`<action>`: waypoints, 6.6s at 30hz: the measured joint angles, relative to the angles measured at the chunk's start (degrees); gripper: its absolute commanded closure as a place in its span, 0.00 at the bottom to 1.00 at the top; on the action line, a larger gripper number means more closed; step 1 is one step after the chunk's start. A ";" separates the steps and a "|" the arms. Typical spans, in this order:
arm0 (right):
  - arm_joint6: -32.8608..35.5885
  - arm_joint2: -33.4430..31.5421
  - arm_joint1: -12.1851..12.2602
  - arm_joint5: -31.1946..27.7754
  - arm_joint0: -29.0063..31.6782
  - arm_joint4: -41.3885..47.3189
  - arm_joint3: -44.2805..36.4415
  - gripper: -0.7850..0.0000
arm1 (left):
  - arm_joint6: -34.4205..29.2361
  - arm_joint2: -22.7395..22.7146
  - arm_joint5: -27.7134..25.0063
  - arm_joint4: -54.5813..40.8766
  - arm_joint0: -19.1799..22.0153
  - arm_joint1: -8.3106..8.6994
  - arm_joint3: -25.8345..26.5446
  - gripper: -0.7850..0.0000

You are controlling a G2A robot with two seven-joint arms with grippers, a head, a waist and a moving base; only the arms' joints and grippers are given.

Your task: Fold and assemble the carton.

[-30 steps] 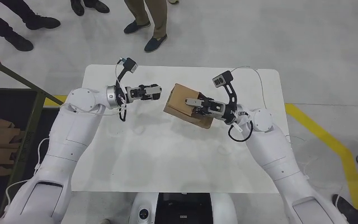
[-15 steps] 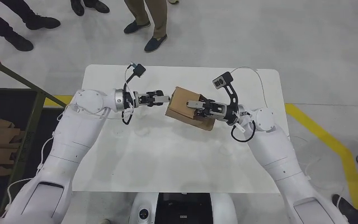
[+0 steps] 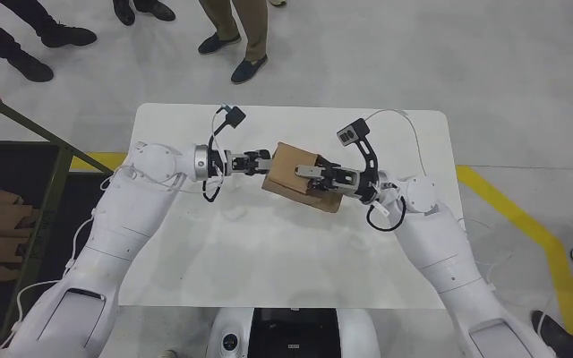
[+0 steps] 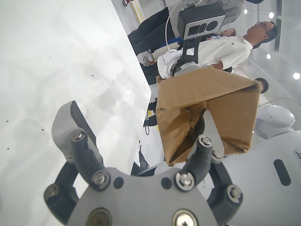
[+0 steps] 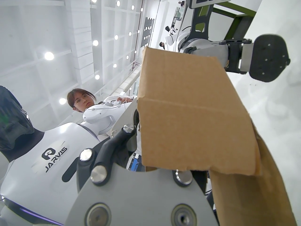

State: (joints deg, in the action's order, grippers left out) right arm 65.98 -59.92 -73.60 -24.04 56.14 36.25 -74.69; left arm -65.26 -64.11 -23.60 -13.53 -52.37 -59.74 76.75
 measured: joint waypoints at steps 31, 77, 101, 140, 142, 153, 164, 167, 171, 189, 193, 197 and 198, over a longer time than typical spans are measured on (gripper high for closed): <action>4.54 -1.95 0.21 6.20 -3.02 5.26 5.34 1.00 | 11.15 -11.35 -26.57 3.38 -6.87 2.81 3.92 0.00; 19.09 2.08 -1.59 6.20 -10.46 10.05 15.21 1.00 | 67.35 8.52 -34.40 64.85 -4.33 9.18 9.41 0.00; 18.67 1.89 -1.94 4.61 -10.24 8.83 14.59 1.00 | 95.94 23.84 -34.40 73.45 4.22 13.59 2.60 0.00; 19.63 3.22 -2.91 5.56 -11.01 9.03 16.30 1.00 | 88.70 18.04 -31.94 75.61 -0.74 11.18 6.55 0.15; 19.78 3.20 -2.94 5.52 -11.04 9.13 16.37 1.00 | 88.51 17.89 -32.07 75.40 -0.86 11.01 6.43 0.16; 20.25 3.13 -3.02 5.99 -11.12 8.99 16.32 1.00 | 87.38 16.86 -32.48 74.63 -1.42 9.96 5.92 0.24; 20.33 2.36 -3.00 6.07 -11.46 9.37 16.50 0.61 | 86.88 15.53 -33.22 74.20 -2.00 9.09 5.23 0.25; 20.40 2.11 -2.96 6.15 -11.41 9.42 16.14 0.61 | 87.48 14.88 -33.36 74.31 -2.29 8.93 5.13 0.30; 20.59 1.95 -2.96 6.33 -11.16 9.81 15.49 0.62 | 88.43 13.96 -33.52 75.02 -2.87 8.80 5.19 0.35; 20.05 -0.86 -2.31 5.88 -10.25 10.00 14.61 0.60 | 92.23 9.98 -34.41 77.55 -5.48 8.30 5.02 0.50; 19.62 -1.81 -2.00 5.97 -9.69 9.79 14.72 0.61 | 93.12 9.20 -34.41 77.89 -5.99 8.22 5.32 0.51; 19.02 -2.15 -1.84 6.03 -9.39 9.06 14.86 0.70 | 93.79 8.70 -34.40 78.30 -6.31 8.15 5.56 0.51; 18.89 -2.21 -1.81 6.02 -9.35 8.91 14.90 0.73 | 93.92 8.63 -34.40 78.34 -6.37 8.14 5.61 0.50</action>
State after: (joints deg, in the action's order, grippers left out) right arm 84.87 -62.14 -75.41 -18.02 46.80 45.16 -59.80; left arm 28.65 -55.48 -58.00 64.82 -58.74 -51.61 82.36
